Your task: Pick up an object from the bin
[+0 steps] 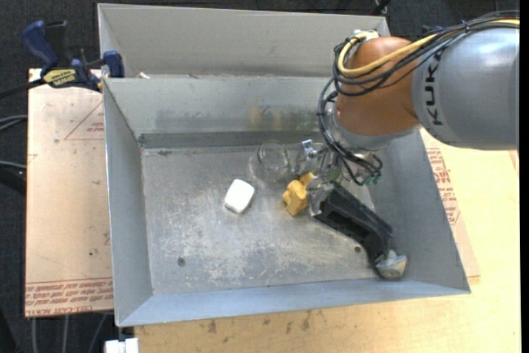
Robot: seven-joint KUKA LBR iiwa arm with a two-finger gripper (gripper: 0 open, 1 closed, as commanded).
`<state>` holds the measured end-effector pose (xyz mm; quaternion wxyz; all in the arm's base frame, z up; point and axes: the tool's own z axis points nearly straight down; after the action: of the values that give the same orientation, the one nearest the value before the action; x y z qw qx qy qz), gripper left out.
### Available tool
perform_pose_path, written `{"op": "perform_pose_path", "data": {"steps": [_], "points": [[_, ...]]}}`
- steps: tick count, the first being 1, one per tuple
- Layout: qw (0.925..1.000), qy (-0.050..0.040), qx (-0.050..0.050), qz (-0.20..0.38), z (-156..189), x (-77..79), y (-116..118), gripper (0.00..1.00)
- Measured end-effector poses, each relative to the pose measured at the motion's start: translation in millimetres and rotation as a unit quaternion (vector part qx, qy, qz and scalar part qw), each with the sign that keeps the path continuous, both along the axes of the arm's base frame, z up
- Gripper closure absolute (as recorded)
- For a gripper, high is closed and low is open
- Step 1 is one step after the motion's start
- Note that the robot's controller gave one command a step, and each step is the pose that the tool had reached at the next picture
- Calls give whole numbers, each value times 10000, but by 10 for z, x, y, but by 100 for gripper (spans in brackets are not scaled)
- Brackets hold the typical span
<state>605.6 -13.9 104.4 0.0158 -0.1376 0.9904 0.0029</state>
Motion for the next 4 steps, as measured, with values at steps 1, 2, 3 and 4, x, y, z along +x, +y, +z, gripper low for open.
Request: {"op": "perform_pose_path", "data": {"steps": [1, 2, 3, 4], "points": [[9997, -70, -63, 220, -20, -149, -70, 100], [9998, -53, -54, 205, -18, -155, -73, 100], [9948, 143, -58, 1007, 420, -947, -260, 100], [9948, 145, -56, 1008, 420, -947, -259, 100]]}}
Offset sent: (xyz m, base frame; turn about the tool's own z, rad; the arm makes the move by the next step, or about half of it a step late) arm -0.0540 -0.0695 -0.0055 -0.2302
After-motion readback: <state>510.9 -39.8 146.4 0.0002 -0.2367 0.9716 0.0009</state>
